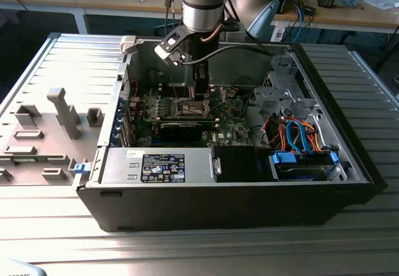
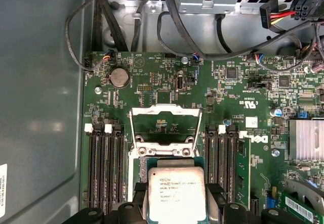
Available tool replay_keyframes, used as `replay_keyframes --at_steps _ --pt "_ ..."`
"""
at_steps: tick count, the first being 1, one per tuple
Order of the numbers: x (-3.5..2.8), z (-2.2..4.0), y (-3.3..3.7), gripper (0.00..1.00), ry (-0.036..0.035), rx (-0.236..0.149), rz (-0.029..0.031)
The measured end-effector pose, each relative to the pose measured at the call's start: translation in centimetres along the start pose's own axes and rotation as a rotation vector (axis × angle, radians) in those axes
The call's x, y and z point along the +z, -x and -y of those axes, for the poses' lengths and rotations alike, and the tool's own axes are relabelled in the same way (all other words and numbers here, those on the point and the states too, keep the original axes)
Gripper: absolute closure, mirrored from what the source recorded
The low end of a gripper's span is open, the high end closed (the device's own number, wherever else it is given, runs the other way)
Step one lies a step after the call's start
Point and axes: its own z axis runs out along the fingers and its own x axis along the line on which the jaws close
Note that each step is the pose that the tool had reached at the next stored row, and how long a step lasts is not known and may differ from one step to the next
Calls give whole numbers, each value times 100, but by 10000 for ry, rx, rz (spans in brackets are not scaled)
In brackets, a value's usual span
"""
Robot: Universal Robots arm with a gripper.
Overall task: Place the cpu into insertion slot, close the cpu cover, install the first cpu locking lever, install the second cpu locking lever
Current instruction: 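Place the cpu into insertion slot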
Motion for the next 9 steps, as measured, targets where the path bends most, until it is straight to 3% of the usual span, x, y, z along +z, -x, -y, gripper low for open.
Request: replay_keyframes --at_steps 9 --pt "32 1 -3 45 1 -1 2"
